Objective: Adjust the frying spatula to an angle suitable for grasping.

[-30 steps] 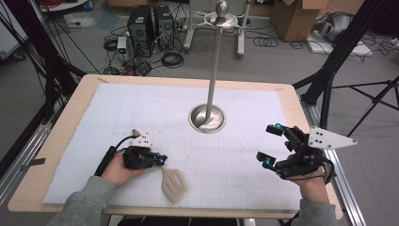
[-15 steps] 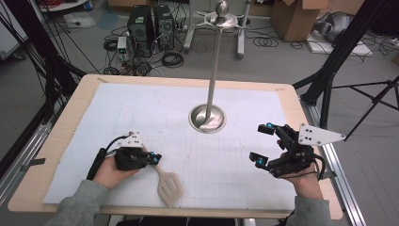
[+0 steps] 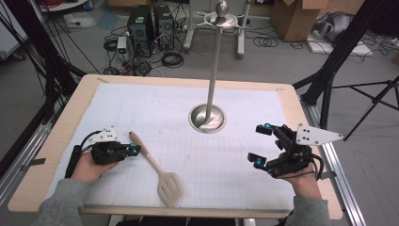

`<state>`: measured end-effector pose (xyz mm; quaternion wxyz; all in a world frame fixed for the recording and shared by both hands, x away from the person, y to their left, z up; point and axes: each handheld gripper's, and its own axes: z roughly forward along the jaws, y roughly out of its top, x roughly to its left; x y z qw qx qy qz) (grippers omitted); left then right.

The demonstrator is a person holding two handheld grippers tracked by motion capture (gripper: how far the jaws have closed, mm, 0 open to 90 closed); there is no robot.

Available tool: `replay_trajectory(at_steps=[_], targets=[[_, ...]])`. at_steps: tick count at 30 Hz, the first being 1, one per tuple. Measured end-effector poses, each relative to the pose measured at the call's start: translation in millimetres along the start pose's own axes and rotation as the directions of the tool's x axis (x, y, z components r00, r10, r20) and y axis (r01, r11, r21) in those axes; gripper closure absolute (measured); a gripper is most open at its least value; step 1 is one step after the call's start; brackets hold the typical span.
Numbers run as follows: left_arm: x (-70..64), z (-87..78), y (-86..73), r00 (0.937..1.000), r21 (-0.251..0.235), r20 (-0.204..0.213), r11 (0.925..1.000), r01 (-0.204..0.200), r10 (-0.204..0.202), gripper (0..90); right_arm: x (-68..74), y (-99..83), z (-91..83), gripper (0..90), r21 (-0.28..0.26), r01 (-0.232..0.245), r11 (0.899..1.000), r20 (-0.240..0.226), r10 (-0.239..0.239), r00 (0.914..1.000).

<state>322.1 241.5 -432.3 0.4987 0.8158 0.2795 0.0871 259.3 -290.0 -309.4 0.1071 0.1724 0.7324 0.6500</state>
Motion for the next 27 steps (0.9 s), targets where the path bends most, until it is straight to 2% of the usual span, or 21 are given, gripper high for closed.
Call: replay_trajectory(at_steps=[5,6,9,10,12,14,15,16,20,23,25,27], targets=[[3.5,0.5,-3.4,0.9999,0.022,-0.016,0.9998,0.003,-0.003,89.5,1.0,0.2,0.6,7.4,0.0,0.001,1.0,-0.001,-0.001,1.0],[5.3,0.6,-5.7,0.9998,0.034,-0.017,0.9994,-0.011,0.011,89.5,0.8,-0.1,0.7,7.4,0.0,0.005,1.0,-0.001,-0.005,1.0],[8.1,1.4,-8.7,0.9995,0.056,-0.028,0.9983,-0.014,0.016,89.6,1.3,-0.3,0.5,7.4,0.006,0.002,1.0,-0.003,-0.002,1.0],[9.9,2.5,-10.8,0.9988,0.072,-0.045,0.9973,-0.014,0.018,89.5,1.3,-0.7,0.6,7.4,0.004,0.003,1.0,0.0,-0.003,1.0],[11.8,3.1,-11.7,0.9984,0.09,-0.054,0.9958,-0.014,0.019,89.5,1.5,-1.5,0.1,7.4,0.007,-0.003,1.0,0.001,0.003,1.0],[14.8,5.4,-11.7,0.9968,0.102,-0.08,0.9948,0.006,0.002,89.6,1.5,-2.0,-0.8,7.4,0.006,-0.002,1.0,0.003,0.002,1.0],[14.8,5.4,-11.7,0.9968,0.102,-0.08,0.9948,0.006,0.002,89.6,1.5,-2.0,-0.8,7.4,0.006,-0.002,1.0,0.003,0.002,1.0],[16.0,7.6,-10.7,0.9958,0.125,-0.091,0.9922,0.004,0.008,89.5,1.8,-2.3,-2.8,7.4,0.004,0.0,1.0,0.009,0.0,1.0],[16.5,12.5,-7.4,0.9959,0.143,-0.085,0.9895,-0.019,0.031,89.6,3.2,-2.0,-7.2,7.4,0.0,-0.001,1.0,0.015,0.001,0.9999],[17.6,13.8,-5.8,0.9967,0.145,-0.08,0.9894,-0.006,0.017,89.6,4.0,-2.1,-11.2,7.4,-0.006,-0.008,1.0,0.019,0.008,0.9998],[17.9,16.1,-3.2,0.9964,0.143,-0.078,0.9895,-0.022,0.033,89.7,3.7,-3.2,-17.4,7.4,-0.017,-0.008,1.0,0.035,0.009,0.9993],[17.6,17.4,-1.7,0.9963,0.137,-0.079,0.9904,-0.021,0.032,89.7,3.8,-3.5,-19.3,7.4,-0.021,-0.009,1.0,0.038,0.01,0.9992]])
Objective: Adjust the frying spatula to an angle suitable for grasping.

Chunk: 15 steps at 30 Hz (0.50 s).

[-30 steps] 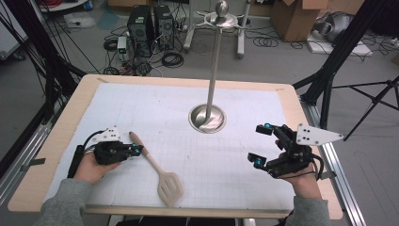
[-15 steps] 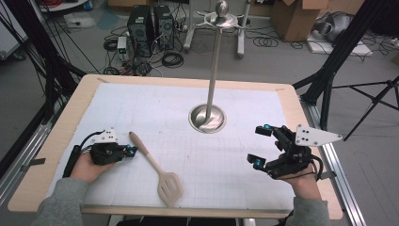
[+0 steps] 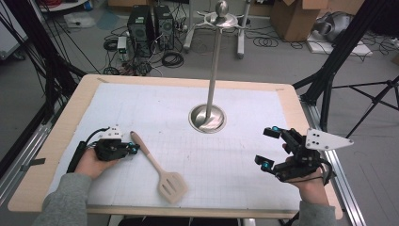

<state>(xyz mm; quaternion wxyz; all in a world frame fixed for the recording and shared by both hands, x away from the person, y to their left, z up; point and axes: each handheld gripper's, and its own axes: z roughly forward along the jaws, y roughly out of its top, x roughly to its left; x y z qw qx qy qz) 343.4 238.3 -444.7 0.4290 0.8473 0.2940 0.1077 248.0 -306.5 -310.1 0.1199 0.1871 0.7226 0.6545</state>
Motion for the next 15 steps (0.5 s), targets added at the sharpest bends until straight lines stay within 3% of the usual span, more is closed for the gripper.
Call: replay_trajectory(at_steps=[3,15], targets=[[0.5,3.2,4.1,1.0,-0.022,0.003,0.9997,-0.008,0.008,89.7,2.1,-0.5,-5.5,7.4,-0.005,-0.002,1.0,0.014,0.002,0.9999],[-0.5,17.0,14.6,0.9994,-0.027,-0.012,0.9991,-0.032,0.032,89.7,7.0,-3.4,-14.2,7.5,0.001,-0.009,1.0,0.033,0.009,0.9994]])
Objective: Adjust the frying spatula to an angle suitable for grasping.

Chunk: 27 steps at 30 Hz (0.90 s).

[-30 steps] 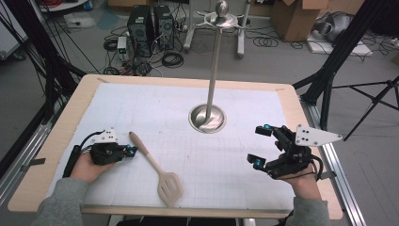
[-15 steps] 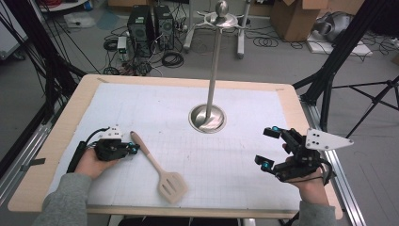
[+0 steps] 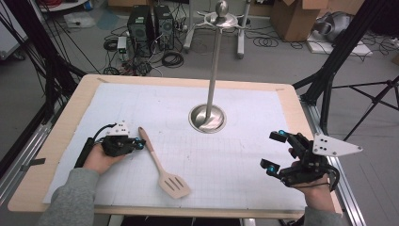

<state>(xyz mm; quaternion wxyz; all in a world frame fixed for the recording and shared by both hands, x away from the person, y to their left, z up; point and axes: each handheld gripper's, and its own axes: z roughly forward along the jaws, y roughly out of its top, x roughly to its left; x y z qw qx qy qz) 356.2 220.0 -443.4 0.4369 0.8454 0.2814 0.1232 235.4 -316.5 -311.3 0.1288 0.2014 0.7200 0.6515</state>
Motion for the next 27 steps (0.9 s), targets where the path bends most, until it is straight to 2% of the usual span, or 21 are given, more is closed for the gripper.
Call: replay_trajectory(at_steps=[6,9,13,19,20,22,24,25,27], targets=[[-1.3,11.5,6.4,1.0,-0.015,-0.003,0.9999,0.006,-0.006,89.6,2.6,-1.6,-4.8,7.4,0.008,-0.006,1.0,0.013,0.006,0.9999],[-3.1,17.3,10.4,0.9998,-0.016,-0.007,0.9997,-0.019,0.019,89.6,5.6,-3.5,-8.5,7.4,0.016,-0.005,1.0,0.024,0.004,0.9997],[-6.2,26.8,16.3,0.9999,-0.022,-0.006,0.9997,-0.011,0.011,89.6,9.7,-3.7,-8.9,7.4,0.033,0.0,0.999,0.022,0.0,0.9998],[-6.0,27.1,17.0,0.9997,-0.002,-0.018,0.9999,-0.015,0.015,89.5,10.9,-3.9,-8.2,7.5,0.042,0.002,0.999,0.025,-0.003,0.9997],[-5.6,24.5,17.4,0.9999,-0.004,-0.011,1.0,0.008,-0.008,89.5,10.6,-4.0,-6.2,7.5,0.049,0.001,0.999,0.022,-0.002,0.9998],[-5.4,22.6,18.0,0.9998,-0.012,-0.002,0.9998,0.018,-0.018,89.5,9.9,-3.9,-5.0,7.4,0.052,0.005,0.999,0.015,-0.006,0.9999],[-7.6,15.7,20.8,0.9988,-0.06,0.02,0.9971,0.046,-0.045,89.5,8.7,-3.7,-1.1,7.4,0.056,0.01,0.998,0.002,-0.01,1.0],[-7.6,15.7,20.8,0.9988,-0.06,0.02,0.9971,0.046,-0.045,89.5,8.7,-3.7,-1.1,7.4,0.056,0.01,0.998,0.002,-0.01,1.0],[-14.4,12.3,23.0,0.998,-0.076,0.048,0.9961,0.045,-0.041,89.5,7.9,-3.1,1.7,7.5,0.057,0.007,0.998,-0.008,-0.007,0.9999]])
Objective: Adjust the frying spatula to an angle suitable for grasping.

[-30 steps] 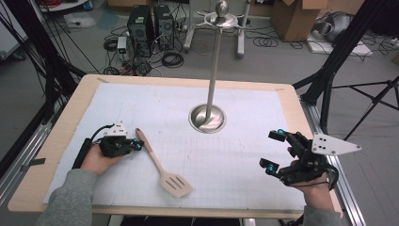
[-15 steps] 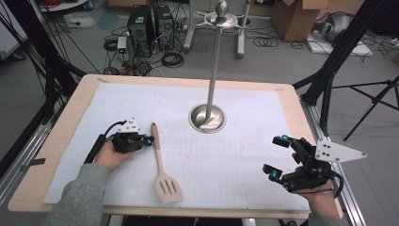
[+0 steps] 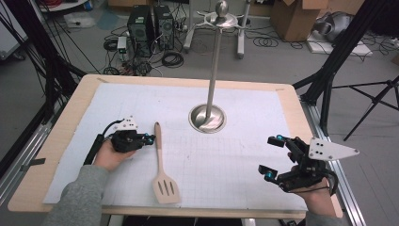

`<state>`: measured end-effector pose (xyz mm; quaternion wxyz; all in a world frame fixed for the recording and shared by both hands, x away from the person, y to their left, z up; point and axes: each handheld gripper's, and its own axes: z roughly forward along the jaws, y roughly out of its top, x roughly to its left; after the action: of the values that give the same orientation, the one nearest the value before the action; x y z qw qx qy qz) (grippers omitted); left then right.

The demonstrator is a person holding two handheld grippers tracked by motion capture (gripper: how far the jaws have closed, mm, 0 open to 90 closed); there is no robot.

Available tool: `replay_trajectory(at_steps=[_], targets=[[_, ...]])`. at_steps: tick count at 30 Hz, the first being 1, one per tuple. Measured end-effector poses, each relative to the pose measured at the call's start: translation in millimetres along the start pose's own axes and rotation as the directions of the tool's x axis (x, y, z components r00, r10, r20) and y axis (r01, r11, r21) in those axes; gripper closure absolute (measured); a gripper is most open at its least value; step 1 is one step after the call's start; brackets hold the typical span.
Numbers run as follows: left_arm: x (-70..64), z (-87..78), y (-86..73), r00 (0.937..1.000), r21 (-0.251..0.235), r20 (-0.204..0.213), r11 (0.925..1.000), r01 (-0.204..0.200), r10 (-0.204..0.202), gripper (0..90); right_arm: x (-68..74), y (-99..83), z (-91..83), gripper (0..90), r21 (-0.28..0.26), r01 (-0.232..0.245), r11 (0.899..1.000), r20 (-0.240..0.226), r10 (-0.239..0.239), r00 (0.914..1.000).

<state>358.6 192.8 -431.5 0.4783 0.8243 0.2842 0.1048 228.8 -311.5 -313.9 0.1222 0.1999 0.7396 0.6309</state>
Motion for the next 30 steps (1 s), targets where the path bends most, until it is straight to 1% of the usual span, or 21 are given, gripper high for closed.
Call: replay_trajectory(at_steps=[1,2,3,4,6,7,9,10,11,13,16,17,18,19,21,22,23,25,27,28,30], targets=[[-3.7,0.2,0.5,0.9998,-0.003,0.017,1.0,-0.007,0.007,89.5,-0.8,0.2,1.0,7.5,-0.002,0.005,1.0,-0.002,-0.005,1.0],[-3.7,0.2,0.5,0.9998,-0.003,0.017,1.0,-0.007,0.007,89.5,-1.1,0.6,2.3,7.4,-0.001,0.002,1.0,-0.008,-0.002,1.0],[-10.8,1.6,1.5,0.9991,-0.007,0.037,0.9997,-0.022,0.022,89.5,-1.8,0.9,3.7,7.4,-0.004,0.006,1.0,-0.01,-0.006,0.9999],[-10.8,1.6,1.5,0.9991,-0.007,0.037,0.9997,-0.022,0.022,89.5,-1.8,0.9,3.7,7.4,-0.004,0.006,1.0,-0.01,-0.006,0.9999],[-20.0,4.3,3.1,0.9974,0.0,0.056,0.999,-0.045,0.045,89.5,-2.9,1.6,8.2,7.5,0.0,0.005,1.0,-0.021,-0.005,0.9998],[-20.0,4.3,3.1,0.9974,0.0,0.056,0.999,-0.045,0.045,89.5,-3.2,1.7,9.9,7.5,0.003,0.004,1.0,-0.026,-0.004,0.9997],[-27.0,6.8,4.4,0.995,0.003,0.076,0.9978,-0.066,0.065,89.5,-4.0,1.8,12.5,7.5,0.003,0.01,1.0,-0.03,-0.01,0.9995],[-33.1,9.8,5.1,0.9927,0.008,0.091,0.9968,-0.079,0.078,89.5,-4.4,1.9,15.5,7.4,0.011,0.009,1.0,-0.038,-0.009,0.9992],[-33.1,9.8,5.1,0.9927,0.008,0.091,0.9968,-0.079,0.078,89.5,-4.4,1.9,15.5,7.4,0.011,0.009,1.0,-0.038,-0.009,0.9992],[-39.9,15.1,5.4,0.9892,0.03,0.106,0.9941,-0.104,0.101,89.5,-4.5,1.6,18.0,7.4,0.02,0.004,1.0,-0.048,-0.003,0.9989],[-43.3,19.1,4.8,0.9881,0.044,0.114,0.993,-0.109,0.104,89.5,-4.7,1.4,18.1,7.5,0.022,0.005,1.0,-0.047,-0.004,0.9989],[-45.7,21.9,4.1,0.986,0.057,0.12,0.9906,-0.124,0.117,89.5,-4.3,1.5,17.5,7.5,0.021,0.001,1.0,-0.048,0.0,0.9989],[-45.7,21.9,4.1,0.986,0.057,0.12,0.9906,-0.124,0.117,89.5,-4.3,1.5,17.5,7.5,0.021,0.001,1.0,-0.048,0.0,0.9989],[-47.9,23.2,3.7,0.983,0.063,0.121,0.9873,-0.146,0.138,89.5,-4.4,1.7,16.6,7.4,0.018,0.002,1.0,-0.044,-0.001,0.999],[-49.2,23.5,3.6,0.9827,0.062,0.123,0.9872,-0.147,0.138,89.5,-4.4,1.6,16.5,7.5,0.016,0.003,1.0,-0.046,-0.002,0.999],[-49.5,23.8,3.7,0.9815,0.069,0.128,0.986,-0.152,0.142,89.5,-4.6,1.5,16.5,7.5,0.018,0.005,1.0,-0.046,-0.004,0.9989],[-50.2,24.7,3.3,0.982,0.071,0.127,0.9862,-0.15,0.14,89.5,-4.4,1.3,17.1,7.4,0.023,0.002,1.0,-0.045,-0.001,0.999],[-51.9,26.6,2.2,0.9798,0.088,0.138,0.9834,-0.158,0.145,89.5,-4.6,1.2,18.5,7.4,0.03,0.009,0.999,-0.045,-0.008,0.999],[-54.0,28.0,1.5,0.9795,0.092,0.141,0.9832,-0.158,0.144,89.5,-4.5,1.2,19.7,7.5,0.035,0.009,0.999,-0.048,-0.007,0.9988],[-54.5,28.1,1.4,0.9788,0.102,0.142,0.9814,-0.163,0.147,89.5,-4.9,1.3,20.1,7.5,0.033,0.013,0.999,-0.048,-0.011,0.9988],[-55.2,28.8,0.8,0.9793,0.107,0.144,0.9817,-0.158,0.142,89.5,-4.6,1.4,20.5,7.4,0.034,0.008,0.999,-0.049,-0.006,0.9988]])
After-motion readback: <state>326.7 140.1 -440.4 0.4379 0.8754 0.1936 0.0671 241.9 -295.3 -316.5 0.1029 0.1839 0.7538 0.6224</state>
